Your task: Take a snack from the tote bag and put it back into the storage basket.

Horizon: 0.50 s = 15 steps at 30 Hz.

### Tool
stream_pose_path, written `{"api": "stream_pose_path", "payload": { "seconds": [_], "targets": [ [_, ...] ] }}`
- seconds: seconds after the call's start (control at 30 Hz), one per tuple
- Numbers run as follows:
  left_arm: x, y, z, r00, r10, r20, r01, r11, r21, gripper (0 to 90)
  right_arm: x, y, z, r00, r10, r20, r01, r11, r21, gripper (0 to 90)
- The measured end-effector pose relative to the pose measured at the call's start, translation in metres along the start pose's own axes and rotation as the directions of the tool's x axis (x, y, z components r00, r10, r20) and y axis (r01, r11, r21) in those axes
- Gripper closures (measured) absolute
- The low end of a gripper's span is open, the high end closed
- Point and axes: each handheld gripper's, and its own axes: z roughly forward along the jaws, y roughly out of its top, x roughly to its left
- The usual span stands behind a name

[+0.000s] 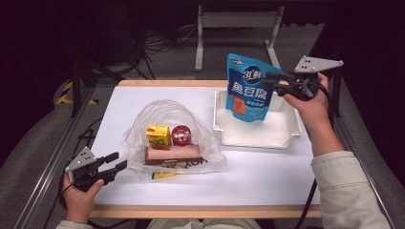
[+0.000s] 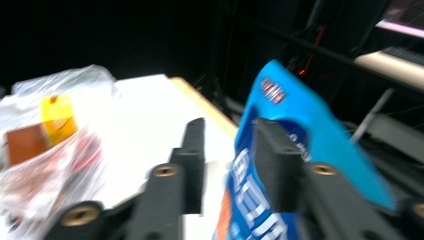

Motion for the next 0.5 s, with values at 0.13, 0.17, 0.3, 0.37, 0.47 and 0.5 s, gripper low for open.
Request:
{"api": "stream_pose_path", "payload": {
  "seconds": [0.13, 0.17, 0.3, 0.37, 0.47, 0.5],
  "targets": [
    [0.0, 0.0, 0.0, 1.0, 0.005, 0.0, -0.005, 1.0, 0.0, 49.5, 0.003, -0.009, 0.005, 0.9999, -0.004, -0.014, 0.005, 0.999, 0.043, 83.2],
    [0.0, 0.0, 0.0, 1.0, 0.002, -0.001, -0.002, 1.0, -0.001, 49.5, 0.005, -0.017, 0.009, 0.9996, 0.004, -0.028, -0.003, 0.998, 0.064, 89.4],
    [0.0, 0.0, -0.001, 1.0, 0.003, -0.001, -0.003, 1.0, -0.003, 49.6, 0.007, -0.027, 0.017, 0.9993, 0.014, -0.036, -0.01, 0.995, 0.096, 89.9],
    [0.001, 0.0, -0.001, 1.0, 0.004, -0.001, -0.004, 1.0, -0.003, 49.5, 0.009, -0.036, 0.024, 0.9991, 0.014, -0.041, -0.009, 0.993, 0.117, 90.0],
    [0.001, 0.0, -0.001, 1.0, 0.005, -0.002, -0.005, 1.0, -0.003, 49.5, 0.011, -0.047, 0.032, 0.9984, 0.023, -0.053, -0.015, 0.99, 0.141, 90.0],
    [0.001, 0.0, -0.001, 1.0, 0.002, -0.001, -0.002, 1.0, -0.004, 49.5, 0.011, -0.05, 0.035, 0.9983, 0.025, -0.052, -0.016, 0.988, 0.151, 89.9]
  ]
}}
